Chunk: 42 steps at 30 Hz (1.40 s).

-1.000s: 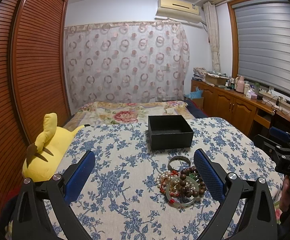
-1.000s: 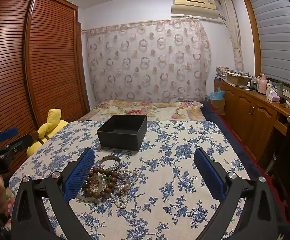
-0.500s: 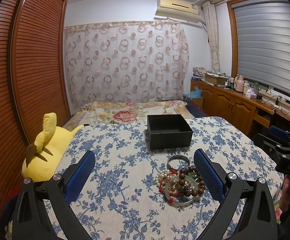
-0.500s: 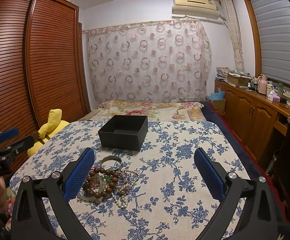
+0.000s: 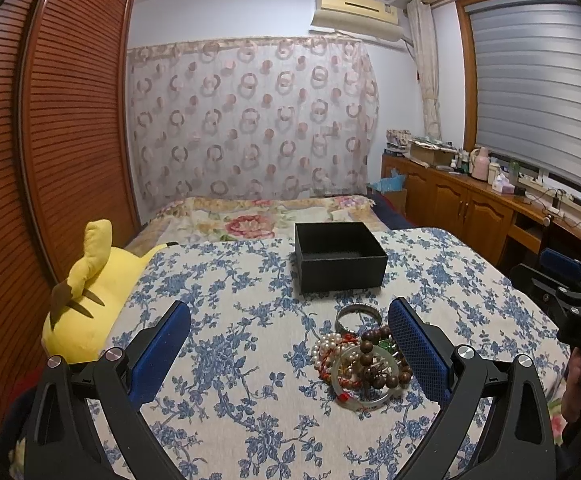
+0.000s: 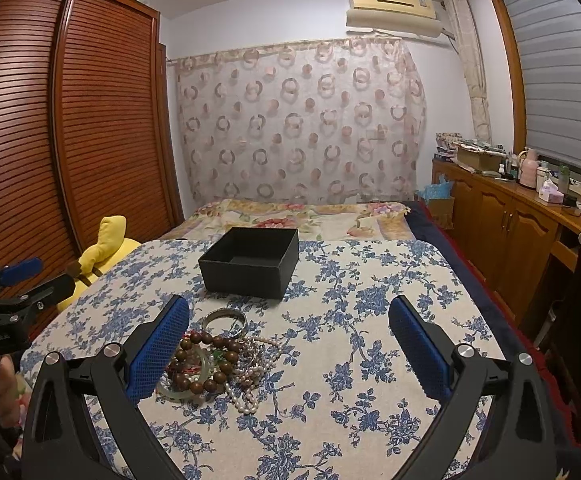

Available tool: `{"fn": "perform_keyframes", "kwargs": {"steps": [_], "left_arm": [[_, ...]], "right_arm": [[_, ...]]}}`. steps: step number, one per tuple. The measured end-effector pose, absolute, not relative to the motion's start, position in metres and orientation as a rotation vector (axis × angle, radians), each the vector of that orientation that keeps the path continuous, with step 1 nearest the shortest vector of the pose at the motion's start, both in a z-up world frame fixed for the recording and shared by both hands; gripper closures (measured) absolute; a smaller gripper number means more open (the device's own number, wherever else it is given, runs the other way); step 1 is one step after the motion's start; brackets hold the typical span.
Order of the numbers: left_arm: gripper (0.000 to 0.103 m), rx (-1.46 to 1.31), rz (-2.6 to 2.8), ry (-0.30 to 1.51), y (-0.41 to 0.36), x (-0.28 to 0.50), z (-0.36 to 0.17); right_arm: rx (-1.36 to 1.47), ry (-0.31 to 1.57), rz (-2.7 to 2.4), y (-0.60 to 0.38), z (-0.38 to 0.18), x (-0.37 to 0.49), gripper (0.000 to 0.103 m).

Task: Organize jewelry
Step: 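Lower the left tool onto the pile and grasp the brown wooden bead bracelet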

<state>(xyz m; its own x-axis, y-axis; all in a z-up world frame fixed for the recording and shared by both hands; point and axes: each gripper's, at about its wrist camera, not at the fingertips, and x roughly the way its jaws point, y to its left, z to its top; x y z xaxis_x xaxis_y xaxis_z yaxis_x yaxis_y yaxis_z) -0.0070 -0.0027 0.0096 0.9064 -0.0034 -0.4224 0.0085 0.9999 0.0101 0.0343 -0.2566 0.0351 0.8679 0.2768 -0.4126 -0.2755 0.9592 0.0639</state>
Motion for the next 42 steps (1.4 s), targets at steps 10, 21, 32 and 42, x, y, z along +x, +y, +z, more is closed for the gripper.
{"fn": "perform_keyframes", "kwargs": {"steps": [10,21,32,42], "left_arm": [[0.008,0.004,-0.021,0.477,0.002,0.004,-0.007],[0.008,-0.022,-0.081,0.571,0.014,0.021,-0.035],[0.022,-0.023,-0.193,0.713,0.005,0.041,-0.069],[0.062,-0.064,-0.275,0.815,-0.003,0.057,-0.09]], "right_arm": [[-0.016,0.462,0.328,-0.256,0.023,0.044,0.002],[-0.051,0.543,0.419,-0.25,0.001,0.06,0.021],[-0.086,0.66,0.49,-0.242,-0.031,0.071,0.039],[-0.107,0.669,0.486,-0.242,-0.033,0.074,0.039]]}}
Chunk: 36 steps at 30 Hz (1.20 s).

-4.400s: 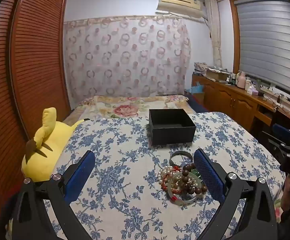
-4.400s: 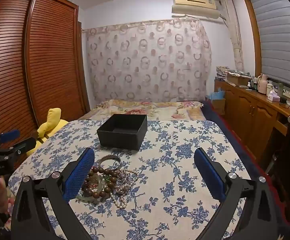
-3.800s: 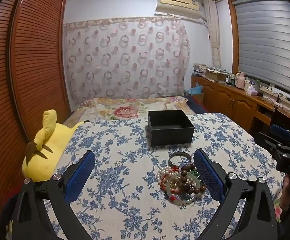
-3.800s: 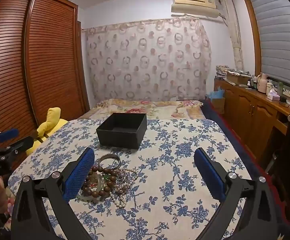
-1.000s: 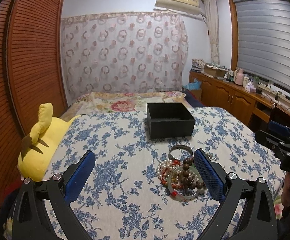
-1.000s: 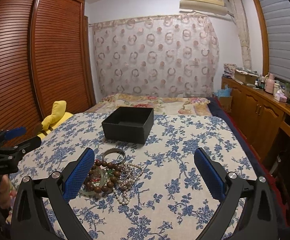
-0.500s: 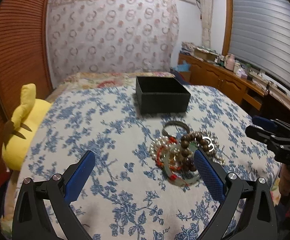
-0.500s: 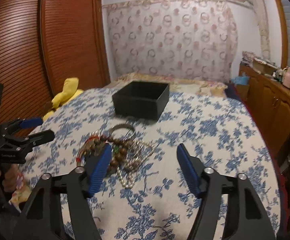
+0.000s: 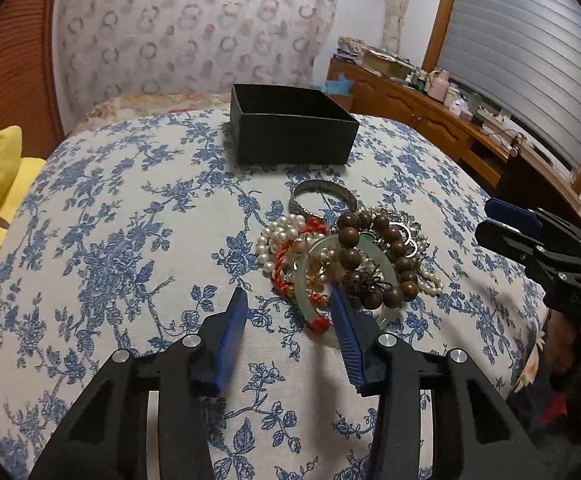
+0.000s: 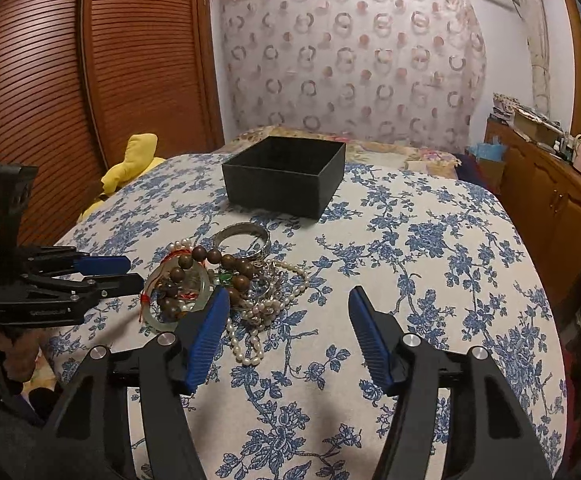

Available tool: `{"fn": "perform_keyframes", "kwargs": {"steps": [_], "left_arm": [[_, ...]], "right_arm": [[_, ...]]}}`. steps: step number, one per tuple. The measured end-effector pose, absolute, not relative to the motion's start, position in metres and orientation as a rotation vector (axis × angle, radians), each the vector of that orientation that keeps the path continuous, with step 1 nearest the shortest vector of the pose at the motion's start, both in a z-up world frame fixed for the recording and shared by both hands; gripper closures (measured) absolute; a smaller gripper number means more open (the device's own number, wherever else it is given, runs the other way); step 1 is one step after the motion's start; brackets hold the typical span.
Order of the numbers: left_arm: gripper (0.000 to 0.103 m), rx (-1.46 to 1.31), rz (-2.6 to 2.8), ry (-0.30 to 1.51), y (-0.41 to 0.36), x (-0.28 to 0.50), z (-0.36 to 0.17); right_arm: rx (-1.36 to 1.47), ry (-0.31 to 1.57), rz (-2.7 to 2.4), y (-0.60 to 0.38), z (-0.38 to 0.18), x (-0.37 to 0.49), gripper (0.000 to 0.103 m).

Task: Organize jewelry
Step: 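Lower the left tool onto the pile and grasp the brown wooden bead bracelet, then lift the bead bracelet with the left tool while the right tool grasps the silver bangle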

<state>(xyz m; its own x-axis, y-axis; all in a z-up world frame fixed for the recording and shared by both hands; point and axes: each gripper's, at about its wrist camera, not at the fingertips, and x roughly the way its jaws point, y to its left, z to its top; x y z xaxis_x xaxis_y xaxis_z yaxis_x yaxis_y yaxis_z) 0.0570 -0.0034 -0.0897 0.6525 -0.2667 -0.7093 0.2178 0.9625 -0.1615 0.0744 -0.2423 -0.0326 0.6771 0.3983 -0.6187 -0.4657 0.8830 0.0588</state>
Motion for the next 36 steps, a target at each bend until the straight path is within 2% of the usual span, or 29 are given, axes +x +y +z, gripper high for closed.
{"fn": "perform_keyframes", "kwargs": {"steps": [7,9,16,19,22,28,33,36], "left_arm": [[0.064,-0.082,-0.345,0.807,-0.013,0.064,-0.083],[0.074,-0.078,-0.368,0.81,-0.02,0.068,-0.082],[0.08,-0.059,-0.394,0.832,-0.037,0.088,-0.089],[0.091,-0.056,-0.395,0.835,-0.037,0.096,-0.092],[0.091,-0.084,-0.41,0.809,-0.032,0.097,-0.086],[0.091,-0.116,-0.424,0.737,-0.019,0.093,-0.063],[0.091,-0.142,-0.432,0.697,-0.01,0.097,-0.045],[0.091,-0.144,-0.423,0.67,-0.006,0.098,-0.034]], "right_arm": [[-0.127,0.676,0.486,-0.239,-0.035,0.08,0.039],[-0.124,0.679,0.484,-0.24,-0.035,0.081,0.039],[-0.136,0.684,0.486,-0.237,-0.037,0.086,0.039],[-0.149,0.687,0.492,-0.234,-0.039,0.089,0.039],[-0.166,0.69,0.504,-0.228,-0.039,0.094,0.039],[-0.188,0.713,0.532,-0.218,-0.041,0.111,0.051],[-0.179,0.728,0.558,-0.212,-0.038,0.129,0.056],[-0.177,0.741,0.576,-0.205,-0.038,0.142,0.064]]}}
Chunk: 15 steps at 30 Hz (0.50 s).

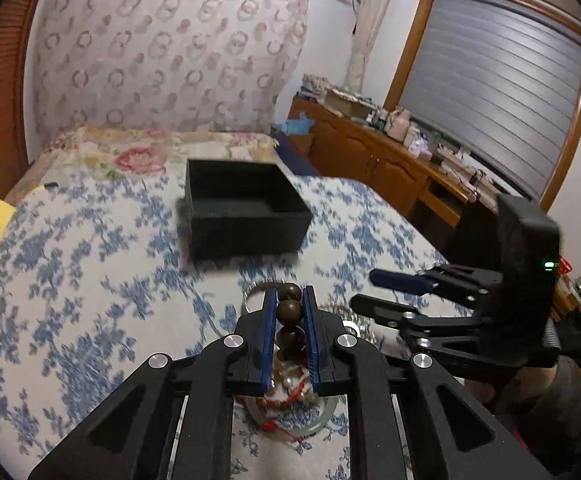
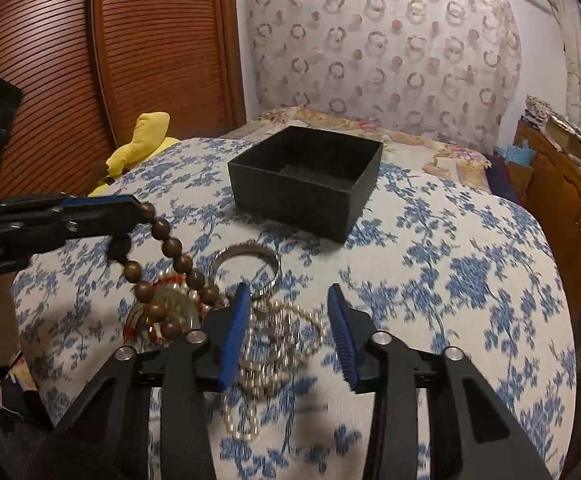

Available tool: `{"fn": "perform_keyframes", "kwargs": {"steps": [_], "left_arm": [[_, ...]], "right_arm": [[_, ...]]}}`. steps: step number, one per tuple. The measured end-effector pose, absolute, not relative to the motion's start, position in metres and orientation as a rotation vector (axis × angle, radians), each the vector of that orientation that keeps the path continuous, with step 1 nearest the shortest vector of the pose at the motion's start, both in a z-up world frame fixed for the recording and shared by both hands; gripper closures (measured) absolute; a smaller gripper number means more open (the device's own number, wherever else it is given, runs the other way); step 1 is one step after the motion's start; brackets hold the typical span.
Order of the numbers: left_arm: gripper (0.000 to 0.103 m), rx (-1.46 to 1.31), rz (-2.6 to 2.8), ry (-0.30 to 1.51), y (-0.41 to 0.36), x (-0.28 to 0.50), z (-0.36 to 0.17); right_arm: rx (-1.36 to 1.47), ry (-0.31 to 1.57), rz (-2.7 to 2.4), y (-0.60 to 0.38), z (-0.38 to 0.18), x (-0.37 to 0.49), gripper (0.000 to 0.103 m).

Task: Organize jewelry
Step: 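Lift the bead bracelet with the left tool while the right tool grasps the silver bangle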

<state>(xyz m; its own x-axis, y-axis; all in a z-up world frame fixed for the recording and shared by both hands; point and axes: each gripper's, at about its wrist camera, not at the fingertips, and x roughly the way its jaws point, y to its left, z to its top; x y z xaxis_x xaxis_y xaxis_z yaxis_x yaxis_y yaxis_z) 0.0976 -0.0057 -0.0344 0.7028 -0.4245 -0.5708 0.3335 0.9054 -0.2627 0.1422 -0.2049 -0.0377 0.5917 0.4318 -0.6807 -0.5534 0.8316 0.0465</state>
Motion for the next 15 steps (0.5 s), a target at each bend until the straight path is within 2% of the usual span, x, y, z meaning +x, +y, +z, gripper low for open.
{"fn": "perform_keyframes", "kwargs": {"steps": [7,15], "left_arm": [[0.091,-0.14,-0.39,0.627,0.005,0.103,-0.015],[0.091,-0.142,-0.357,0.608,0.016,0.109,-0.006]], "right_arm": [[-0.165,0.824,0.624,-0.186,-0.048,0.18,0.074],[-0.184,0.912,0.662,-0.167,-0.064,0.201,0.075]]}}
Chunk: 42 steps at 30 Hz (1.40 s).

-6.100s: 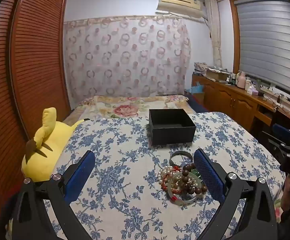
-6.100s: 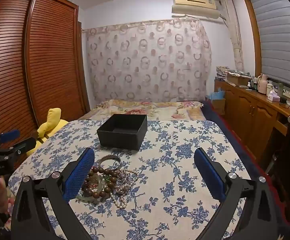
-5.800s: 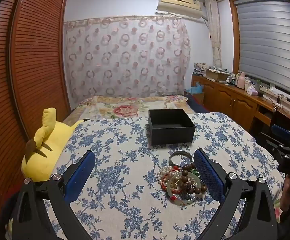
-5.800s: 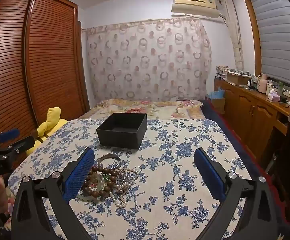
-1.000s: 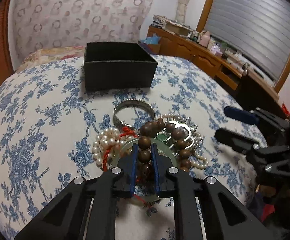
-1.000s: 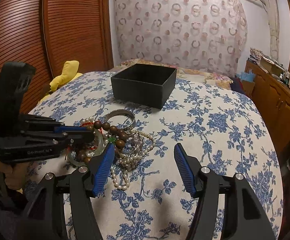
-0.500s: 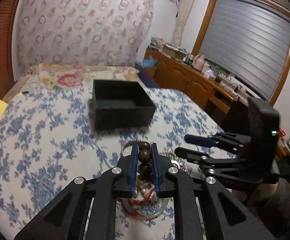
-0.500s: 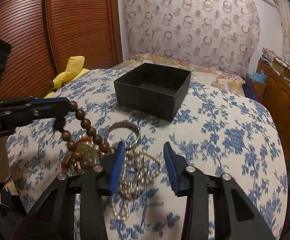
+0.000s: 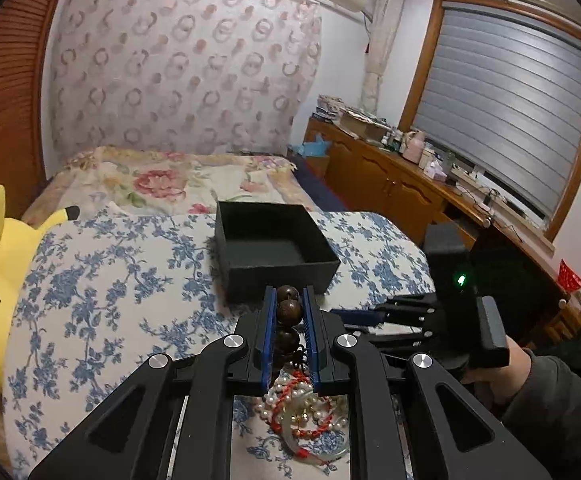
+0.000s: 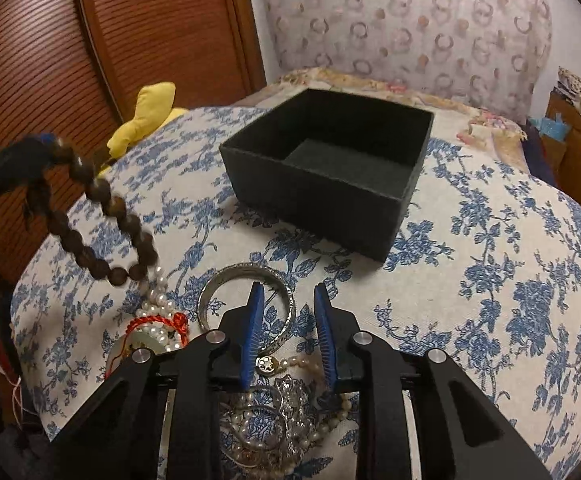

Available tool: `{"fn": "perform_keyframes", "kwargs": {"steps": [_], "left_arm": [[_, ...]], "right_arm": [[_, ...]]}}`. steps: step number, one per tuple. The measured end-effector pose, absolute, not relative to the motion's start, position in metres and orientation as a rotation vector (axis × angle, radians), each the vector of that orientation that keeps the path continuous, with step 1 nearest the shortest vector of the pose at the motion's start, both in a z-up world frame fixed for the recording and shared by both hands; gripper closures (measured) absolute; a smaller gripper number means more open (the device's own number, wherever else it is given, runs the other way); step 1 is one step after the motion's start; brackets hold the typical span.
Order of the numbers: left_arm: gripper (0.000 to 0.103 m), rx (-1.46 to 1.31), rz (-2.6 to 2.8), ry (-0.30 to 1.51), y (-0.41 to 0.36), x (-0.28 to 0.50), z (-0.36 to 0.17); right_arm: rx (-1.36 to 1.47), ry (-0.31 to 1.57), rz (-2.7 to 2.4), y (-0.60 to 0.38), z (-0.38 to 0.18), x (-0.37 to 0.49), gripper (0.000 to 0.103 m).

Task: Organize jewelry
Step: 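Lift the bead bracelet with the left tool while the right tool grasps the silver bangle, then carry both items into the black box and open both tools to release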

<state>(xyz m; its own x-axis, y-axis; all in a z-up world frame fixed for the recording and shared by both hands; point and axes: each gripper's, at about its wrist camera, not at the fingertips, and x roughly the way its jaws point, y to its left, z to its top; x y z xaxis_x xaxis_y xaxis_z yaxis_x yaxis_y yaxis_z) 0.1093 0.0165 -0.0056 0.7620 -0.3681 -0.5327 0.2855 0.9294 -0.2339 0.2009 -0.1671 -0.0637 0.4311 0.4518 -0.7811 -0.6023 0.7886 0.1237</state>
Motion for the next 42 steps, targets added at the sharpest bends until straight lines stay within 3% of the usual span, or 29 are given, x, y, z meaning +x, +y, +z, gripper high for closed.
{"fn": "perform_keyframes", "kwargs": {"steps": [3,5,8,28,42], "left_arm": [[0.091,-0.143,-0.35,0.598,0.019,0.112,0.0],[0.091,-0.14,-0.345,0.592,0.02,0.114,0.004],[0.091,-0.131,-0.336,0.583,0.02,0.117,0.01],[0.091,-0.069,-0.322,0.564,0.0,0.175,0.039],[0.091,-0.04,-0.296,0.635,-0.016,0.247,0.015]], "right_arm": [[-0.22,0.926,0.665,-0.161,-0.069,0.201,0.076],[-0.255,0.935,0.664,-0.156,-0.073,0.201,0.093],[-0.275,0.925,0.659,-0.154,-0.074,0.201,0.098],[-0.242,0.74,0.567,-0.191,-0.005,0.237,0.098],[-0.248,0.735,0.504,-0.179,-0.01,0.291,0.098]]}}
